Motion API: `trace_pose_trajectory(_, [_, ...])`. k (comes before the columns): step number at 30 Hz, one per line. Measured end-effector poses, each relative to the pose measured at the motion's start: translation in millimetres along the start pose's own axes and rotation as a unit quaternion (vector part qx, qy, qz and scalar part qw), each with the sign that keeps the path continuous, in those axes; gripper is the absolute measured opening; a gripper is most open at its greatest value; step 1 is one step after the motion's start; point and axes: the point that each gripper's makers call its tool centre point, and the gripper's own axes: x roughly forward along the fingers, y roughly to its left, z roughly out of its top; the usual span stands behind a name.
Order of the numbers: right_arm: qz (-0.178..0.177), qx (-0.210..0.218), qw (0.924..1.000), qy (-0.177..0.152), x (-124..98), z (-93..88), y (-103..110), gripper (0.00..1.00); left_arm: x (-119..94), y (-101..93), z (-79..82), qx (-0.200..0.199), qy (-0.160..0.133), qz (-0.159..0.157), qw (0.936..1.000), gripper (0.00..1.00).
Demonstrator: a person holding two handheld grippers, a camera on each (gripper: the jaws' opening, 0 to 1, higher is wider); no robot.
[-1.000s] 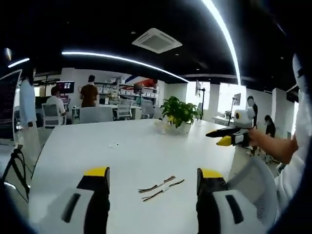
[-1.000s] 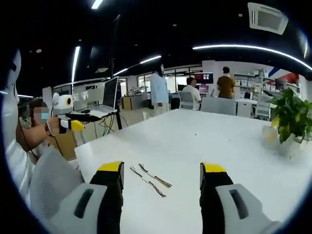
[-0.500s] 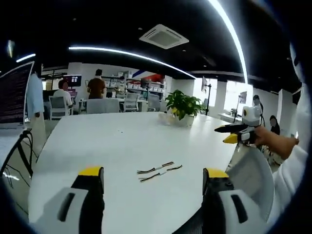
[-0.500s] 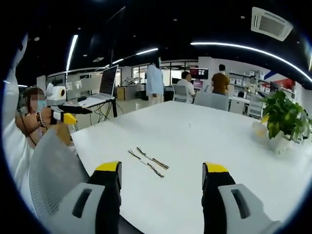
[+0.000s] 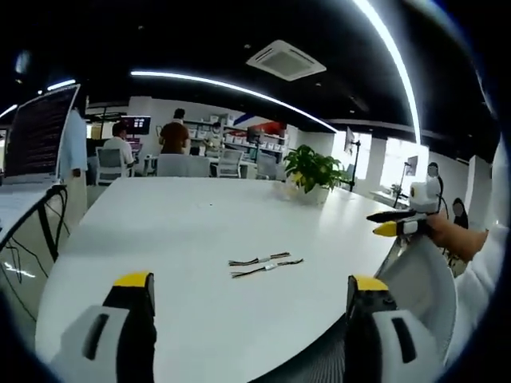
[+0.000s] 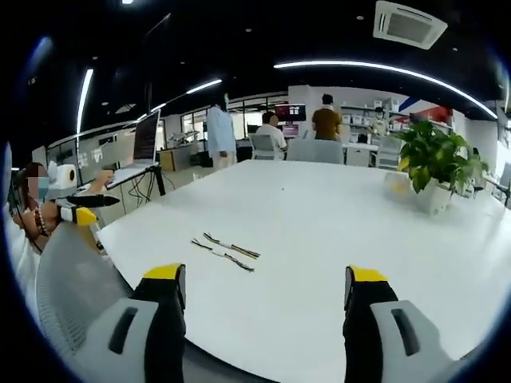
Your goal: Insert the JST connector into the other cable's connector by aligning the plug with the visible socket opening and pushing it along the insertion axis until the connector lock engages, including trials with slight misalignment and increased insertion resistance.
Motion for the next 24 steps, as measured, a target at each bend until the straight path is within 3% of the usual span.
trace_pose_trajectory(3, [-0.027, -0.038, 0.9988, 0.017, -1.4, -7.1, -5.4, 0.73, 4.9, -6.0, -9.0, 0.004, 0.007, -0.015, 0.9999, 0.99])
trace_pose_trajectory(5, [-0.021, -0.022, 0.9993, 0.020, 0.0, -11.9, -4.2, 0.74, 8.1, -8.8, -15.9, -0.001, 0.015, -0.021, 0.9997, 0.99])
trace_pose_trajectory(7, [-0.022, -0.014, 0.9994, 0.022, 0.7, -17.3, -5.4, 0.75, 10.4, -12.3, -23.0, -0.044, 0.032, -0.027, 0.9981, 0.99])
trace_pose_trajectory(10, [-0.037, -0.031, 0.9982, 0.036, 0.4, -27.3, -9.3, 0.73, 14.4, -13.6, -26.5, -0.044, 0.036, -0.029, 0.9980, 0.99])
trace_pose_trajectory(12, [-0.033, -0.013, 0.9990, 0.029, 1.0, -25.2, -7.3, 0.72, 15.7, -9.5, -32.0, -0.047, 0.046, -0.023, 0.9976, 0.99])
trace_pose_trajectory(14, [-0.032, 0.002, 0.9992, 0.025, 1.6, -25.8, -8.6, 0.72, 16.6, -10.4, -38.3, -0.090, 0.057, -0.029, 0.9938, 0.99])
trace_pose_trajectory(20, [-0.016, 0.011, 0.9992, 0.035, 4.1, -30.4, -3.1, 0.70, 16.5, -6.8, -31.6, -0.083, 0.036, -0.019, 0.9957, 0.99])
trace_pose_trajectory(24, [-0.005, 0.025, 0.9990, 0.036, 7.2, -32.4, -1.3, 0.68, 12.6, 4.6, -18.4, -0.092, -0.009, 0.016, 0.9956, 0.99])
